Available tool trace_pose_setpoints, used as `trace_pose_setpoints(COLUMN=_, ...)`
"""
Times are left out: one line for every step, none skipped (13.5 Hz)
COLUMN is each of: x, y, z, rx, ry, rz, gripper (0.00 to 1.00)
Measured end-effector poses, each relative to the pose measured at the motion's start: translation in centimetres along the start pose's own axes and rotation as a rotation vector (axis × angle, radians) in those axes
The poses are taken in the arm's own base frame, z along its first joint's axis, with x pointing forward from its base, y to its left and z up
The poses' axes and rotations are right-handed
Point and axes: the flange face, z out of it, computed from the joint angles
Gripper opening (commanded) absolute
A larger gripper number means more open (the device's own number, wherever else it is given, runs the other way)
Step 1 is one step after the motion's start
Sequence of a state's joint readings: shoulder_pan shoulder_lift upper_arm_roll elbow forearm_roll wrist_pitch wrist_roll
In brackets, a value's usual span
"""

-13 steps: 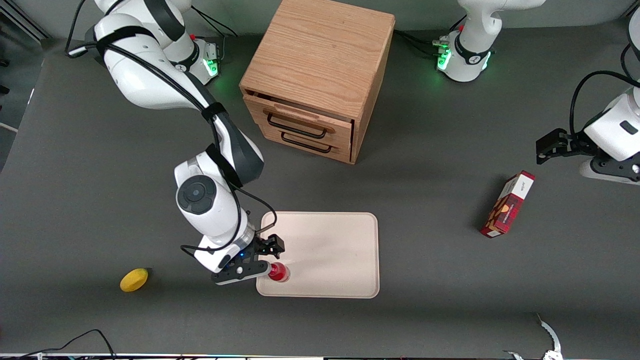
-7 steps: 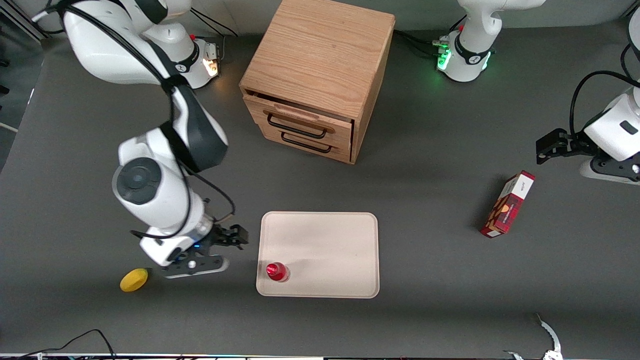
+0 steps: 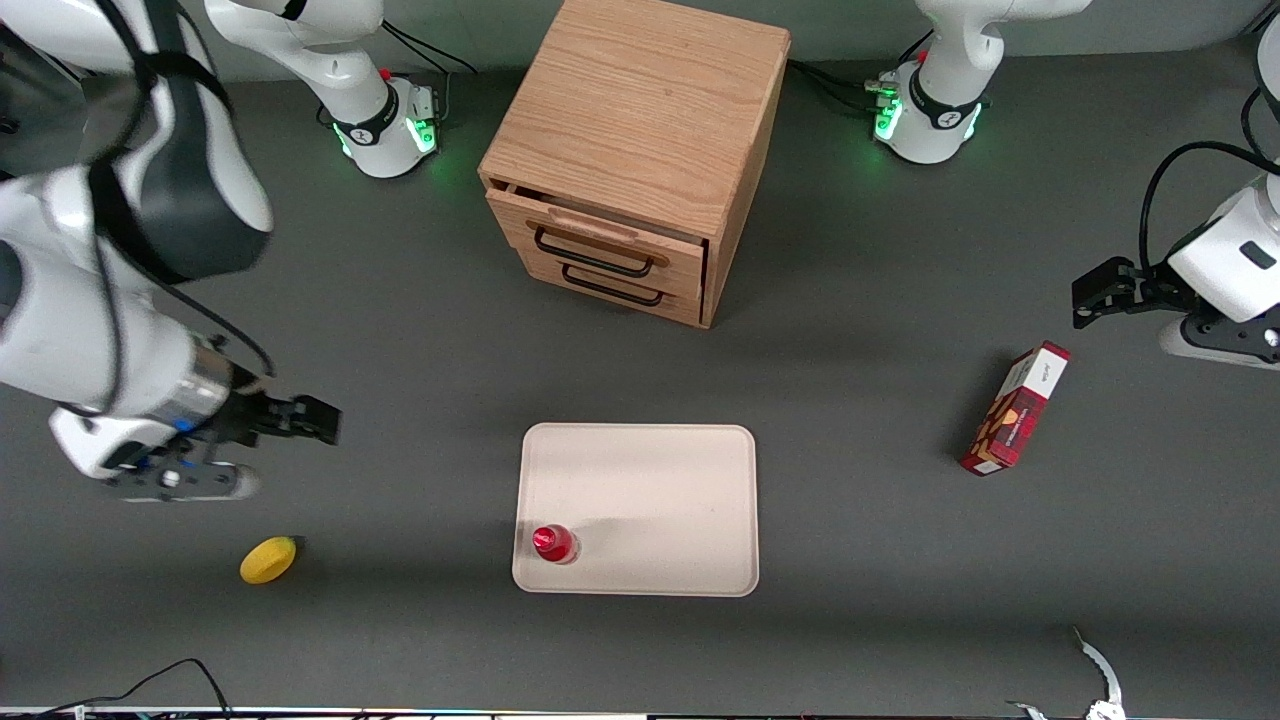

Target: Place coke bottle on tray

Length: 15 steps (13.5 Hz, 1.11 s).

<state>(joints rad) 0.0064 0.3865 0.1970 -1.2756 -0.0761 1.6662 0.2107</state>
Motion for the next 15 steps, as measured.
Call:
trace_pose_setpoints(x=-0.6, y=1.7, z=-1.1, rx=-0.001, ry=-0.011, rz=0.016, gripper=1.0)
trace_pose_setpoints(x=-1.3, y=3.3, z=-2.0, rx=-0.004, ry=-0.02, rz=0.034, gripper=0.99)
trace_pose_setpoints(x=-1.8, y=4.6, z=-2.8, rx=-0.007, ry=-0.027, rz=0.053, gripper=0.98)
trace_pose_setpoints(x=-2.2, y=5.7, z=-3.5, rx=-0.01, ry=-0.03, rz=0.069, gripper=0.96)
trace_pose_setpoints(x=-2.6, y=6.7, z=-4.0, rx=-0.012, ry=-0.036, rz=0.085, gripper=0.96)
trace_pose_setpoints(x=-2.9, y=7.8, z=-4.5, rx=-0.015, ry=-0.042, rz=0.102, gripper=0.99)
trace_pose_setpoints(x=-3.4, y=8.9, z=-5.1, rx=-0.018, ry=-0.047, rz=0.117, gripper=1.0)
trace_pose_setpoints(x=-3.9, y=9.8, z=-5.8, rx=-0.019, ry=-0.051, rz=0.123, gripper=1.0)
trace_pose_setpoints(x=-4.5, y=10.5, z=-6.7, rx=-0.02, ry=-0.049, rz=0.122, gripper=1.0)
trace_pose_setpoints(x=-5.1, y=11.0, z=-7.7, rx=-0.022, ry=-0.045, rz=0.118, gripper=1.0)
trace_pose_setpoints(x=-5.8, y=11.3, z=-8.8, rx=-0.023, ry=-0.04, rz=0.114, gripper=1.0)
trace_pose_setpoints(x=-6.6, y=11.3, z=-9.8, rx=-0.025, ry=-0.04, rz=0.111, gripper=1.0)
trace_pose_setpoints(x=-7.3, y=11.2, z=-10.6, rx=-0.025, ry=-0.041, rz=0.11, gripper=1.0)
trace_pose_setpoints(x=-7.9, y=11.1, z=-11.4, rx=-0.027, ry=-0.039, rz=0.108, gripper=1.0)
trace_pose_setpoints(x=-8.5, y=11.0, z=-12.1, rx=-0.029, ry=-0.039, rz=0.103, gripper=1.0)
